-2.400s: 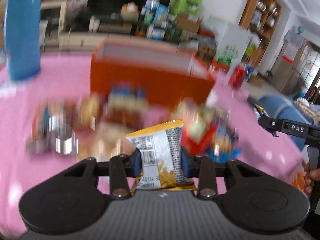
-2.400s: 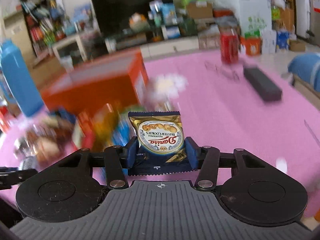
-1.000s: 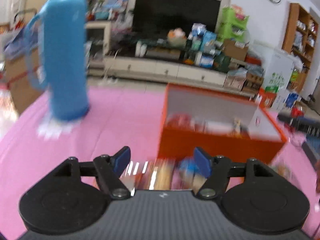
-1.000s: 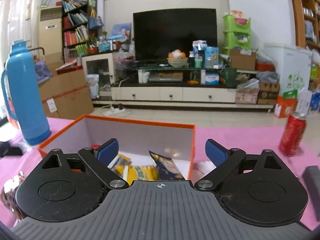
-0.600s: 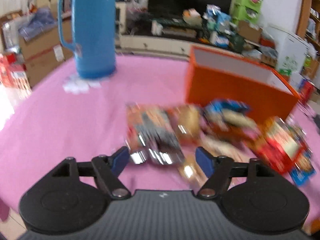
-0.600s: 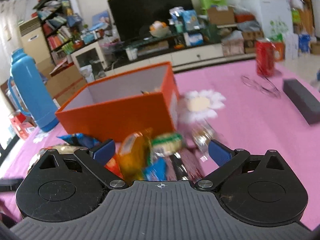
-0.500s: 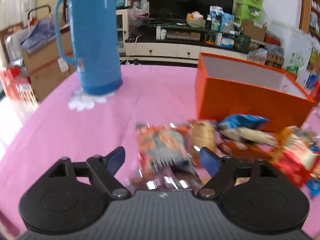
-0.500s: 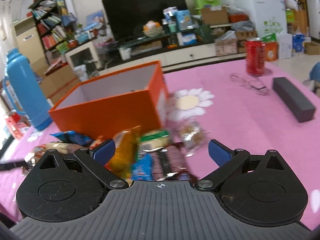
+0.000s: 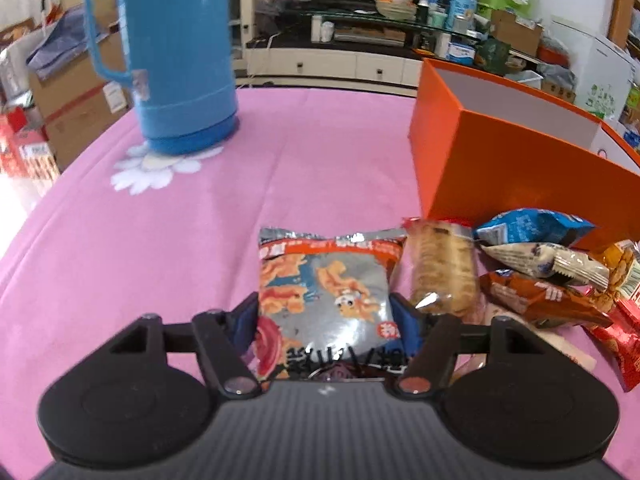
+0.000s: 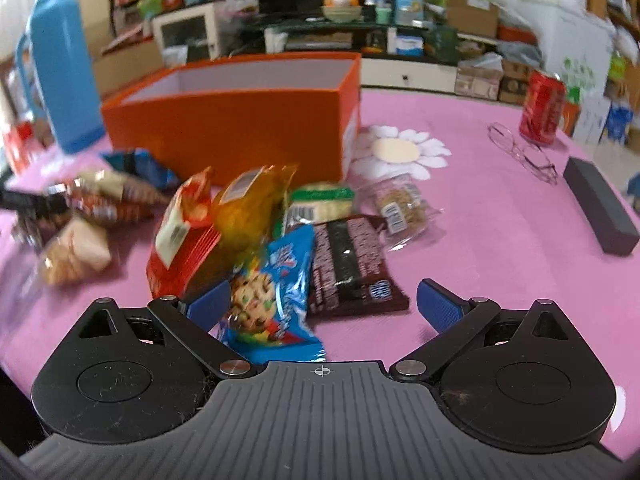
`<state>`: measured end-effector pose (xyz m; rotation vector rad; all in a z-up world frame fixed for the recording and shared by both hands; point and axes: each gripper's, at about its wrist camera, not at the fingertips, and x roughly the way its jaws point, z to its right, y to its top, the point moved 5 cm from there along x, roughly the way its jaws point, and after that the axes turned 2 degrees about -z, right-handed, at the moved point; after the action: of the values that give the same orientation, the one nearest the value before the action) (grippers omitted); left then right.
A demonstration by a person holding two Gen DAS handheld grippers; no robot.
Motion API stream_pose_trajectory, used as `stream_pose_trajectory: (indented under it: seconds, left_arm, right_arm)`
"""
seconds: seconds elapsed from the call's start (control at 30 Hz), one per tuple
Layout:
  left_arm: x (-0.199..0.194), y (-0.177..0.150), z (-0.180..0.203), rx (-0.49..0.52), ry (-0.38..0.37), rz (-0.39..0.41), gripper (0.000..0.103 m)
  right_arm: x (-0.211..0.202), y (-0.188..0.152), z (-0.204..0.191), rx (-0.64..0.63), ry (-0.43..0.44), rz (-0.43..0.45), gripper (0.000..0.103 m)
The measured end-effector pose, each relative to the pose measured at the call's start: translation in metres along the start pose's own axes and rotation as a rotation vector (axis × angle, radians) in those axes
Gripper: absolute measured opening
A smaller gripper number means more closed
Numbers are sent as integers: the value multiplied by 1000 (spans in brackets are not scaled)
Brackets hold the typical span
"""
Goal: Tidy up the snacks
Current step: 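Grasp the blue cookie packet with the right tool while the left tool grasps the silver chip bag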
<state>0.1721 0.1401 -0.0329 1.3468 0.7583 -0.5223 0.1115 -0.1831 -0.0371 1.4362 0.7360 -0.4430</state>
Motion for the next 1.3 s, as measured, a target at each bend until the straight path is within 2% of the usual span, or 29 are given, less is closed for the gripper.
stream_pose_trajectory:
  seconds: [0.17, 0.33, 0.43, 0.6, 0.63, 0.7, 0.77, 0.9, 1.0, 1.07, 1.2, 1.3]
  left_arm:
    - [-9, -2, -11, -55, -28, -13, 68]
    - [-15, -2, -8, -55, -41, -2, 69]
    - [-20, -1, -2, -25, -39, 10, 69]
    - [-20, -5, 1, -2, -39, 7, 70]
    - [-20, -5, -1, -9, -41, 5, 71]
    - [-21, -5, -5, -36, -56, 3, 71]
    - [-21, -4, -9, -70, -72, -2, 72]
    - [-20, -3, -12, -100, -77, 0, 72]
    - [-19, -3, -14, -109, -76, 0, 73]
    - [-18, -3, -14, -112, -77, -1, 73]
    - [-14, -3, -14, -117, -84, -6, 74]
    - [-14, -3, -12, -114, -84, -3, 77]
  right_arm:
    - [6, -2, -11, -65, -41, -6, 90]
    - [20, 5, -19, -86, -62, -4, 91]
    - [25, 4, -9, 27, -54, -42, 91]
    - [14, -18, 21, 223, -77, -95, 92]
    - [9, -23, 21, 229, -84, -89, 92]
    - [-1, -31, 15, 219, -83, -78, 90]
    - [-13, -28, 4, 180, -46, -15, 90]
    - [-18, -13, -20, 10, -99, 88, 91]
    - [-8, -8, -29, -34, -68, 80, 85]
    - [-7, -11, -35, -76, -80, 61, 85]
    - [-13, -20, -49, -68, 45, 35, 85]
    - [-11, -20, -52, -78, 12, 38, 85]
